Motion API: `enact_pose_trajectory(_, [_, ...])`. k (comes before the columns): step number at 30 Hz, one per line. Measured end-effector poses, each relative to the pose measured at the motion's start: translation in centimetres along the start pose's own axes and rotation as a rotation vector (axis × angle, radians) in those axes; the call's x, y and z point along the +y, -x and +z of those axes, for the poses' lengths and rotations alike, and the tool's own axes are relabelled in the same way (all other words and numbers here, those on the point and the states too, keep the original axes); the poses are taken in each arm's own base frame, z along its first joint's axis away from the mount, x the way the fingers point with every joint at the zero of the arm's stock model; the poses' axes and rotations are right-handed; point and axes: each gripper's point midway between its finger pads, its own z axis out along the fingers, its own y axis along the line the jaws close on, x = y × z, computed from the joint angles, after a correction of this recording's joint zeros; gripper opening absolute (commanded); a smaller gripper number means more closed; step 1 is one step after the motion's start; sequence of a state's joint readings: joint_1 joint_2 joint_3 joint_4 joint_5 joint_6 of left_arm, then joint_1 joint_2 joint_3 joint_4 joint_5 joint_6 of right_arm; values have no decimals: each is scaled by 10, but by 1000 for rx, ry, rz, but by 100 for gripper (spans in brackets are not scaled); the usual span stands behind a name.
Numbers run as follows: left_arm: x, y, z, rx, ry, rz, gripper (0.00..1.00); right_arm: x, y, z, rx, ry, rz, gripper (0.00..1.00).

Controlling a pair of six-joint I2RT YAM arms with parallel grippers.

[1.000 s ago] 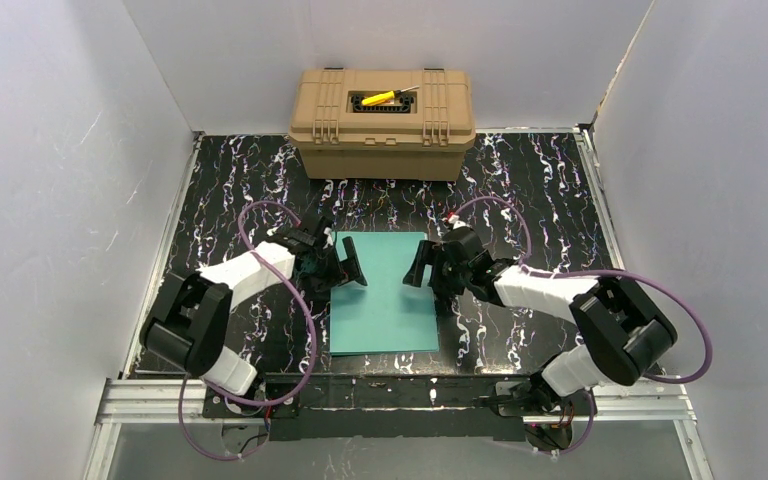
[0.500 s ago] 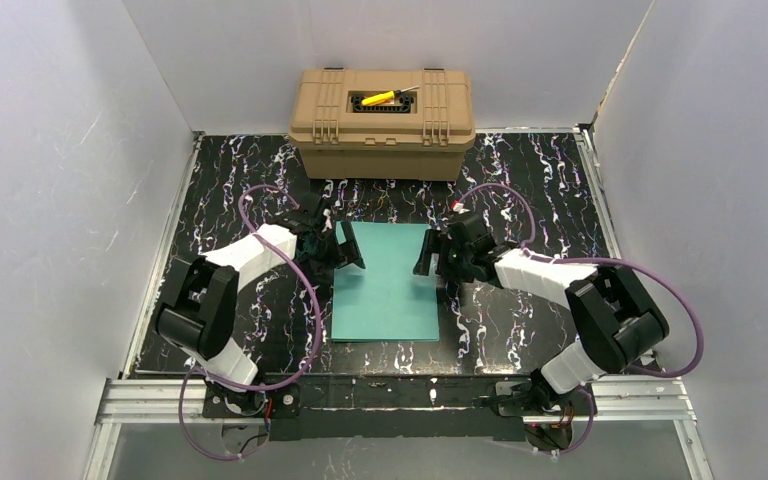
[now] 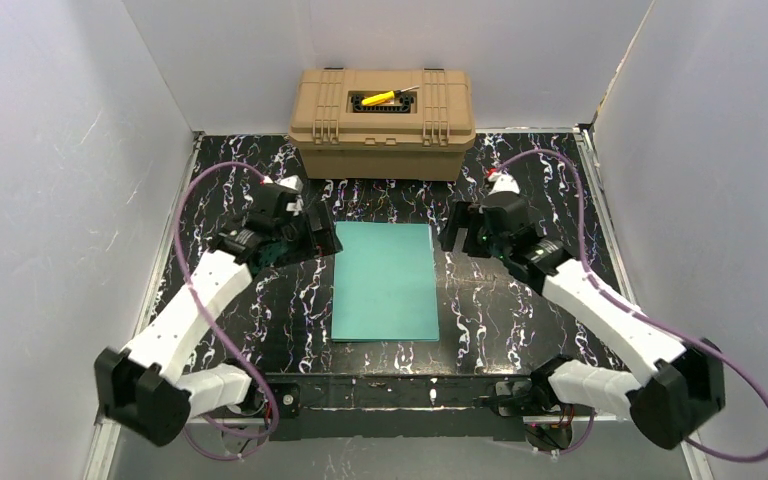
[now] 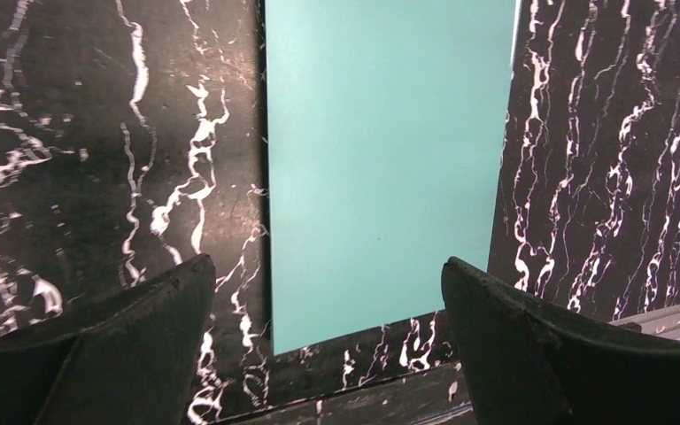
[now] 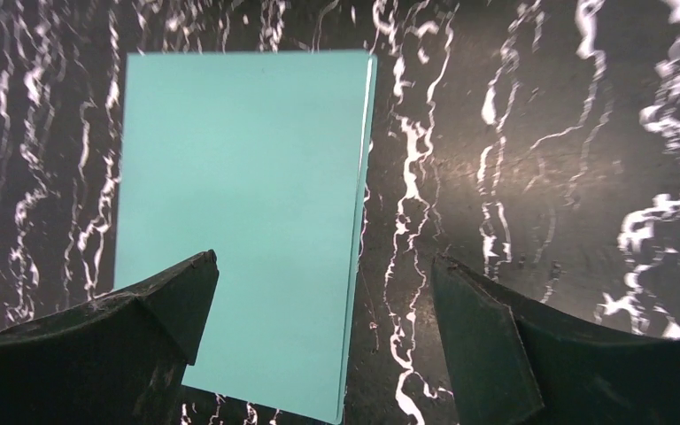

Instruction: Put the files into the folder

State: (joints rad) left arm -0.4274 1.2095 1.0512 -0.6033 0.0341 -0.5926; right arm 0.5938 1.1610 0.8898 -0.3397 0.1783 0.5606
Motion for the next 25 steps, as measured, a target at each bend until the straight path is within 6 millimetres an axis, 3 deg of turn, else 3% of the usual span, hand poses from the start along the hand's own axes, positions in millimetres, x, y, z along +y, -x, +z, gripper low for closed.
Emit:
enact_pose_trajectory(7, [4, 6, -73, -175, -65, 84, 98, -8, 41, -67, -185, -23, 9, 99])
enact_pose_trajectory(11, [6, 4, -113, -282, -121, 120, 98, -15, 49, -100, -249, -21, -4, 99])
enact_pose_trajectory(14, [10, -2, -134, -354, -160, 139, 98, -18, 45, -113, -255, -7, -40, 99])
enact_pose_trajectory(19, [17, -19, -153, -416, -215, 155, 98, -24, 34, -130, -293, 34, -49, 99])
enact_pose_trajectory(25, [23, -37, -156, -426, -252, 165, 98, -28, 32, -151, -347, 68, -41, 99])
